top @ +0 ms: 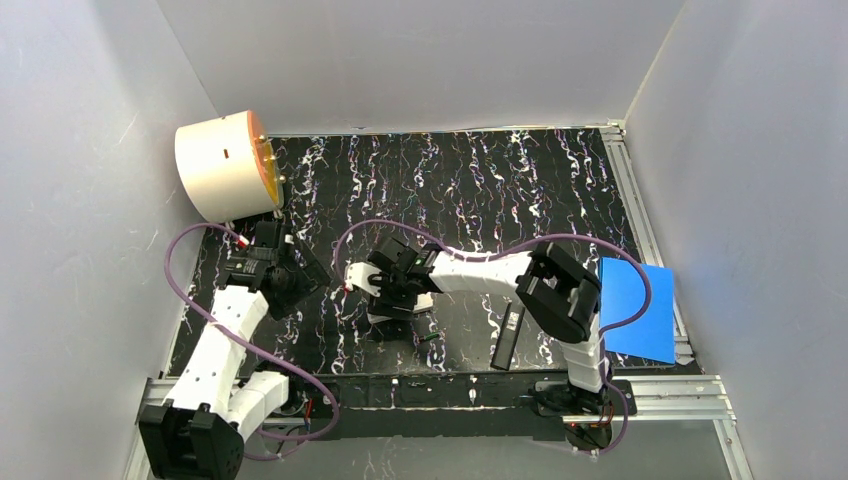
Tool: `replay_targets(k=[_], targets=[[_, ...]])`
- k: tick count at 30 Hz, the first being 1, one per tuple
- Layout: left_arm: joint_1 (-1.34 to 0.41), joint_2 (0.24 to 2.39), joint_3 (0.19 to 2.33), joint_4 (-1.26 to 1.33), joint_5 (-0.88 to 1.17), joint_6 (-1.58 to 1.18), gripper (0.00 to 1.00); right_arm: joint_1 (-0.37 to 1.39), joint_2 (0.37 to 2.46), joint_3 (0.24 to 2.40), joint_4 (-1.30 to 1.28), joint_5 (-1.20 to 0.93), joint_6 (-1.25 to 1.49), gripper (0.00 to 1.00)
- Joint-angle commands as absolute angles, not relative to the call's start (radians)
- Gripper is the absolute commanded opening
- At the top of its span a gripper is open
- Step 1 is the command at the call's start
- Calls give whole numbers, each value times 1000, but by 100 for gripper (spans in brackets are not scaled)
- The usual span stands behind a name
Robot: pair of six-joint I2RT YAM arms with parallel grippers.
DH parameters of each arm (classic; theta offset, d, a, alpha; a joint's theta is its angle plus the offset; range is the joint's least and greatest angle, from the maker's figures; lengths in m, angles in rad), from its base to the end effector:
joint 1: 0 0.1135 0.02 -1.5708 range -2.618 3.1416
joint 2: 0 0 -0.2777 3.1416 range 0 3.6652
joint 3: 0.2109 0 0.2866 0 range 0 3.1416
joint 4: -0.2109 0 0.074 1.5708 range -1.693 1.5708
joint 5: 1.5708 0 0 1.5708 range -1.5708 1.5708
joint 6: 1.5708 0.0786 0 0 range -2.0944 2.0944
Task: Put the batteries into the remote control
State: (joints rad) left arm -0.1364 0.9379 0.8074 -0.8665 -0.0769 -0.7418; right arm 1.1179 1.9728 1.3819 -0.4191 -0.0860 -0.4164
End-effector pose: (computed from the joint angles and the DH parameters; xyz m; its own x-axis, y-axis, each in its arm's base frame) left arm 0.2229 -0.0245 0.2325 -0.6771 -0.5870 -0.4438 -0.4926 0.8096 -0.3192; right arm 0.2021 0.4308 0.1338 0.0315 -0.8561 -0.5158 -0.9875 0.0532 -0.1486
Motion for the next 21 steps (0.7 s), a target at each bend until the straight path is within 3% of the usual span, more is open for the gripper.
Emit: replay_targets(k=[1,4,7,12,18,21], targets=[[-101,969,825,-857,-42,-722,89,1122,2000,1437,-453,-109,-501,64],[-90,989,825,-839,-30,-707,89,1121,2004,1436,-449,-66,-493,35],[-80,1003,825,-824,-19,-696,89,1121,1957,1402,-387,-21,-466,22],[-75,1019,818,-802,-4,-687,89,1044,1814,1365,-264,-70,-302,22],[-74,1013,783,-752,44,-684,89,829,1667,1234,-134,154,-42,26],[-74,1008,769,-719,69,-675,89,721,1711,1255,-237,305,101,28]])
